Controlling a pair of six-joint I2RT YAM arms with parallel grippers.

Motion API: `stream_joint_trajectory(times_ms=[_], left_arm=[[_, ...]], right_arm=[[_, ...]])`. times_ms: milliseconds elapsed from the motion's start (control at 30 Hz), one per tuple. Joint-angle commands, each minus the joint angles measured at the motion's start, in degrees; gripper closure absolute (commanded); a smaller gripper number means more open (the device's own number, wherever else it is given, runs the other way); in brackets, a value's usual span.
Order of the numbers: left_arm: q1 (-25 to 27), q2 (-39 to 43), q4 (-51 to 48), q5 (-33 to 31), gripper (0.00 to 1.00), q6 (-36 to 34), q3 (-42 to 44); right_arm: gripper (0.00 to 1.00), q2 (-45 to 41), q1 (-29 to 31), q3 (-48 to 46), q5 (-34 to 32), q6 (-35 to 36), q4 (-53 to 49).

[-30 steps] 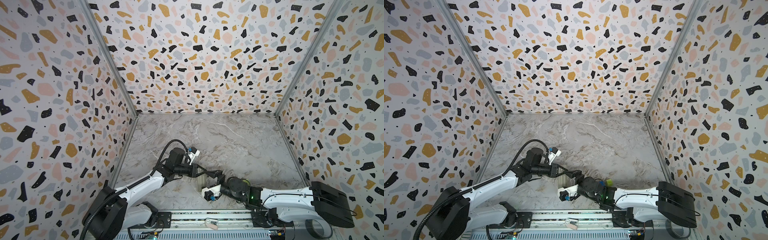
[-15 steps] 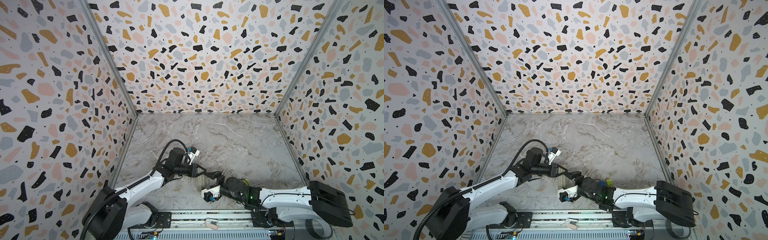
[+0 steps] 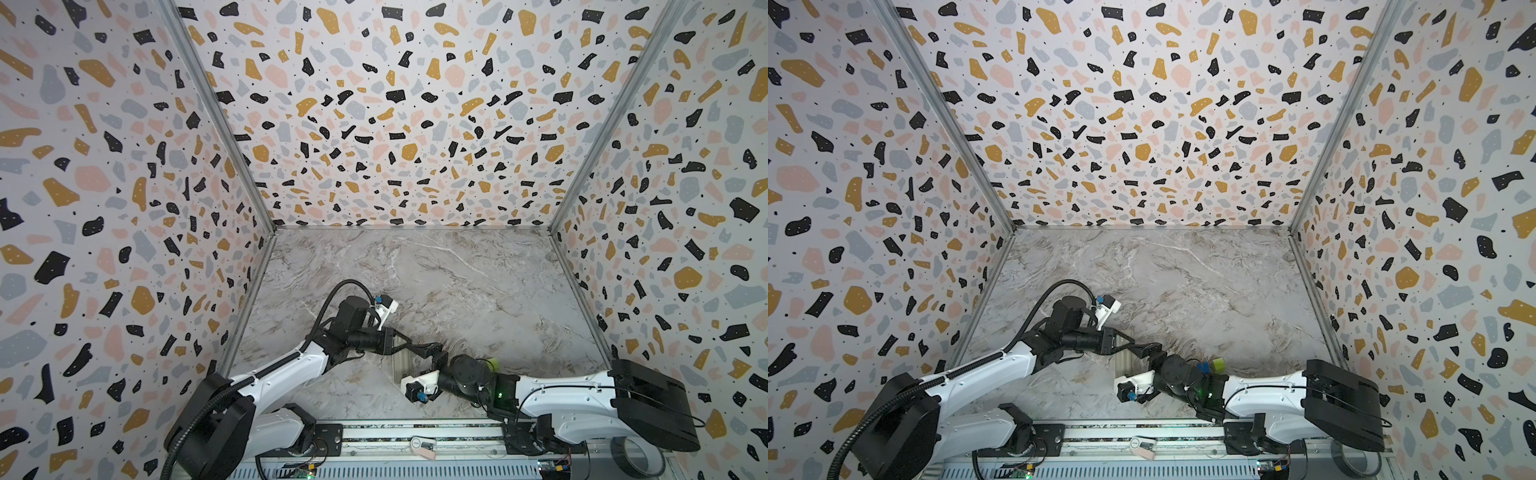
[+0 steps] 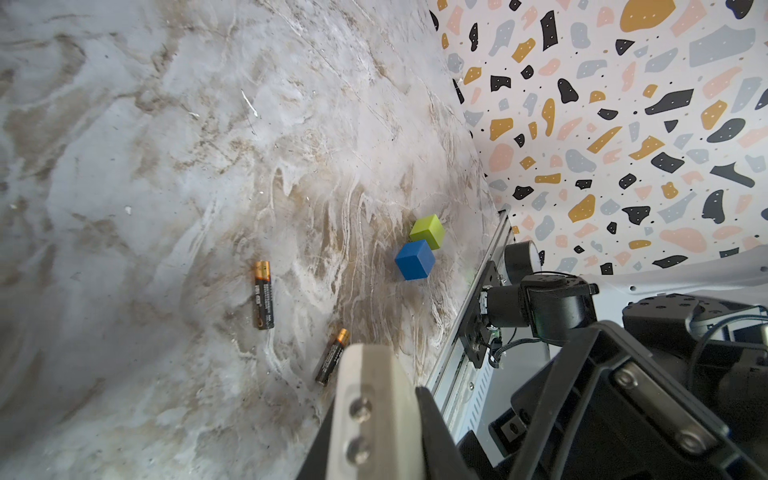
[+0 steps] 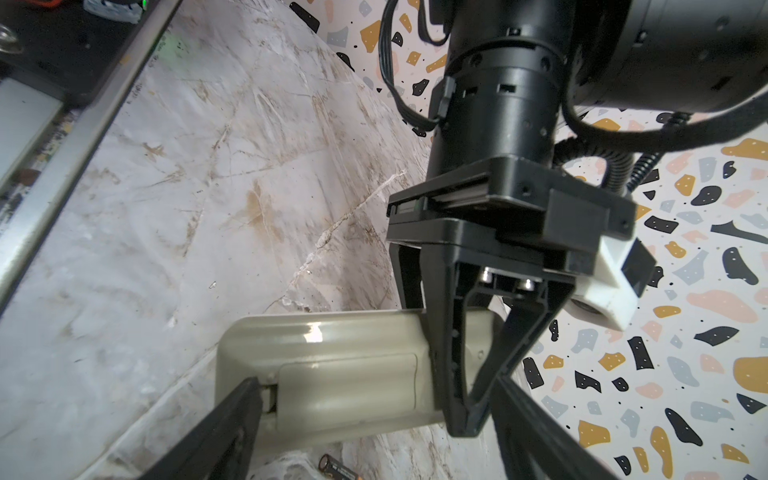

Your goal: Load the batteries into the remote control

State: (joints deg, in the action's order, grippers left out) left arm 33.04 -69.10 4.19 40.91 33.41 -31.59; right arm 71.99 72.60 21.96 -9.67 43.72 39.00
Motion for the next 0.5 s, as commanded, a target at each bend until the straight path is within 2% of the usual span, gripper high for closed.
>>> stream_joint_trajectory(times_ms=[0,467], left_arm=[[0.16,1.71,0.30,3.48,1.00,0.43,0.40],[0.19,1.73,1.50,3.31,1.00,1.00,1.10]], right_arm=[[0.12,0.25,-0.93,1.61,-4.40,-0.93,0.87],[0.13,-0.46,-0.98,1.32,-7.38,-1.53,2.92]])
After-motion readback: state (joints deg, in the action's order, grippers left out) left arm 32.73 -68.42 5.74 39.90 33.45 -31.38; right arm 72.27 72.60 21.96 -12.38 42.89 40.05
